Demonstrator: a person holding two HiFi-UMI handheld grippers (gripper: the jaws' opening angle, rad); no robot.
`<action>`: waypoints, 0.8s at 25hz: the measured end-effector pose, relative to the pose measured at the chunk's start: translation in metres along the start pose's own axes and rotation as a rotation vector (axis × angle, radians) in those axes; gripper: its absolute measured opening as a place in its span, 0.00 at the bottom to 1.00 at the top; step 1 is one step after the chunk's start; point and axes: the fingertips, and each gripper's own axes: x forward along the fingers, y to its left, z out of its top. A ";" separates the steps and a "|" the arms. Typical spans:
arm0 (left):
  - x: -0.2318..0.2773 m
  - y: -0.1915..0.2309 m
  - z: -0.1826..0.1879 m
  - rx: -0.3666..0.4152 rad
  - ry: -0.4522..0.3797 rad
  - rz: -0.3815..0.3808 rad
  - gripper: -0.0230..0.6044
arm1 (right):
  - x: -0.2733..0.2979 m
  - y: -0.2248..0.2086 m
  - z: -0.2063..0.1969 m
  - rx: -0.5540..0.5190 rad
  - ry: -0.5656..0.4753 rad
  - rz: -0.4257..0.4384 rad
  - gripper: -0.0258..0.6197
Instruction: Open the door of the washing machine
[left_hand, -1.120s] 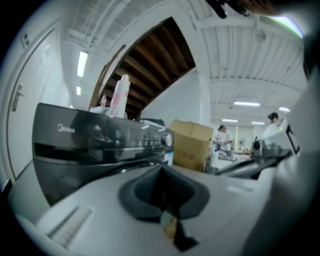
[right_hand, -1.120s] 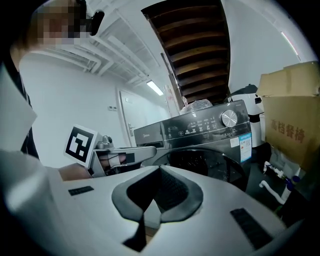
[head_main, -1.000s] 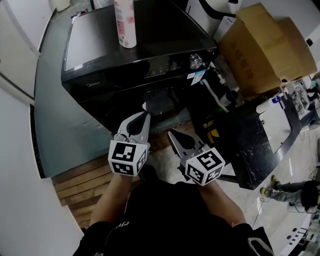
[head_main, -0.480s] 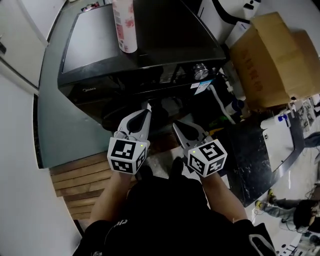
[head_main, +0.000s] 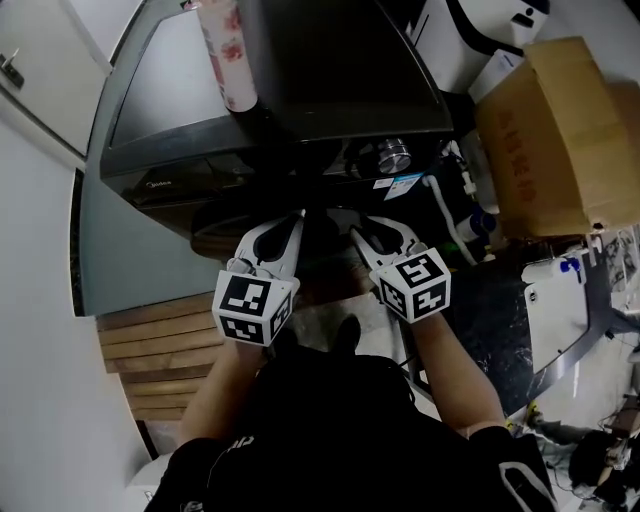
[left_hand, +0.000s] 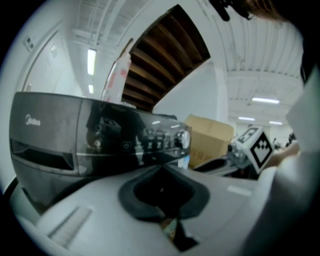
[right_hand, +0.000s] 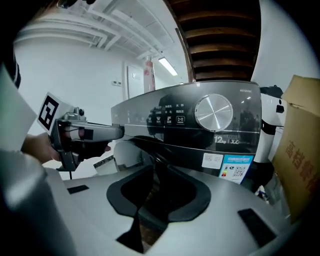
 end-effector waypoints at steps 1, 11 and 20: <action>0.003 -0.001 0.000 -0.001 0.002 0.003 0.05 | 0.003 -0.006 -0.002 -0.014 0.013 0.003 0.17; 0.016 0.002 0.000 -0.008 0.011 0.041 0.05 | 0.035 -0.038 -0.025 -0.142 0.159 0.026 0.26; 0.020 0.004 -0.002 -0.017 0.020 0.059 0.05 | 0.054 -0.042 -0.041 -0.267 0.267 0.052 0.27</action>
